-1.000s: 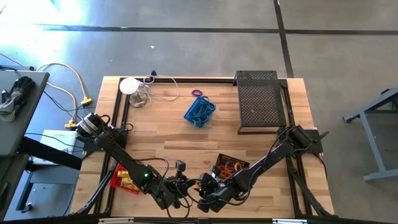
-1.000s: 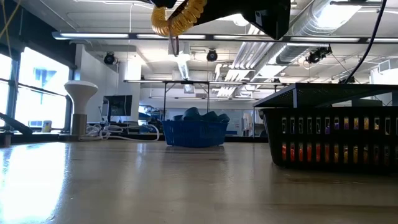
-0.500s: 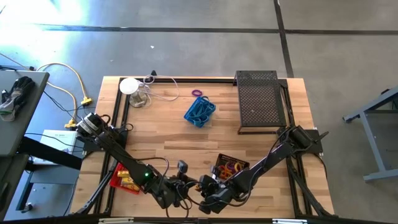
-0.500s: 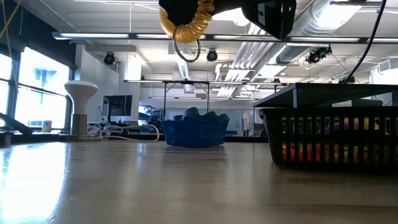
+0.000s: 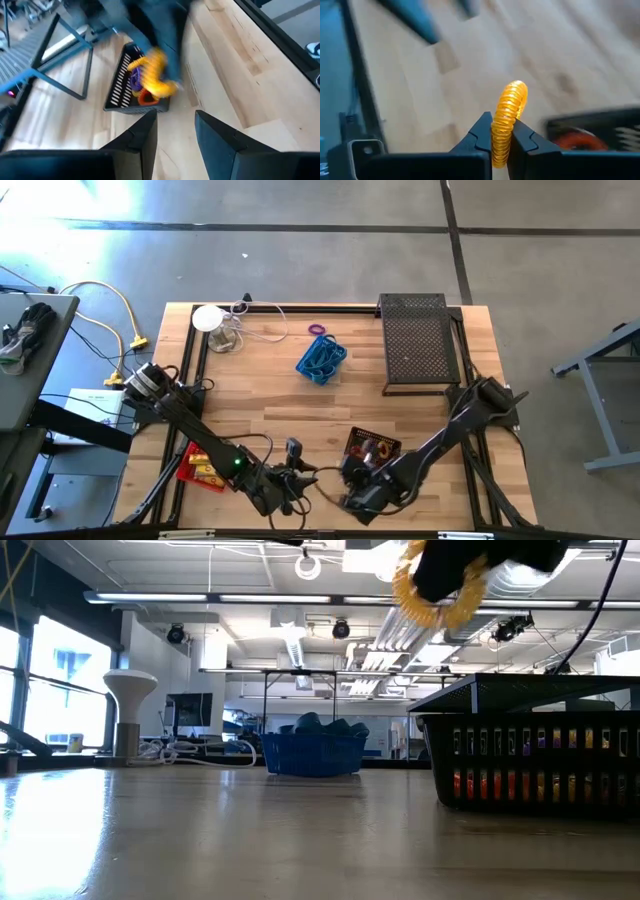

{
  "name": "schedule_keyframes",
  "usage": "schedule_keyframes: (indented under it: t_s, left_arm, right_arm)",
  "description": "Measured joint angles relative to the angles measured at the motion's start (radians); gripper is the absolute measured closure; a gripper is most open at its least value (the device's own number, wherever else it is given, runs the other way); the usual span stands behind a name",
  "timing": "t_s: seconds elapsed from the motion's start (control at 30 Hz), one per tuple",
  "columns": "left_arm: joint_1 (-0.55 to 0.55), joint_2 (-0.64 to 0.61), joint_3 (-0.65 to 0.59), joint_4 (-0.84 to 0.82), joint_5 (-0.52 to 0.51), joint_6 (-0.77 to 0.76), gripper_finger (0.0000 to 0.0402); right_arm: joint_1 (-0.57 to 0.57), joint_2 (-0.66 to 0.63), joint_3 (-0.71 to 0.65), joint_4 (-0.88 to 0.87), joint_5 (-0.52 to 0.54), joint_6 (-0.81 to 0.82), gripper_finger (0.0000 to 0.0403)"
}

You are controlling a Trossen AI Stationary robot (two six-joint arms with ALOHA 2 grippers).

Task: Pick & Place Office Desk Supplies
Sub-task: Put the yellow wrist coil keychain into the black bin, then put the black bin on the shelf

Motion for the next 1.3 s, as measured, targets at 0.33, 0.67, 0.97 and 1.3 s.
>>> schedule_keyframes:
  t_s: [0.33, 0.67, 0.97, 1.3]
  left_arm:
    - [-0.002, 0.016, 0.000, -0.006, 0.036, -0.252, 0.0277]
    - [-0.002, 0.016, 0.000, -0.012, 0.111, -0.456, 0.0277]
    - [-0.040, 0.016, -0.001, -0.033, 0.167, -0.566, 0.0277]
    - [-0.088, 0.016, -0.001, -0.034, 0.167, -0.628, 0.0277]
  right_arm:
    - [0.068, -0.072, 0.002, -0.426, 0.094, 0.288, 0.0390]
    - [0.009, 0.024, 0.001, -0.436, -0.017, 0.238, 0.0389]
    - [-0.063, 0.058, 0.001, -0.429, -0.070, 0.130, 0.0354]
    - [-0.072, 0.052, 0.001, -0.437, -0.099, 0.037, 0.0253]
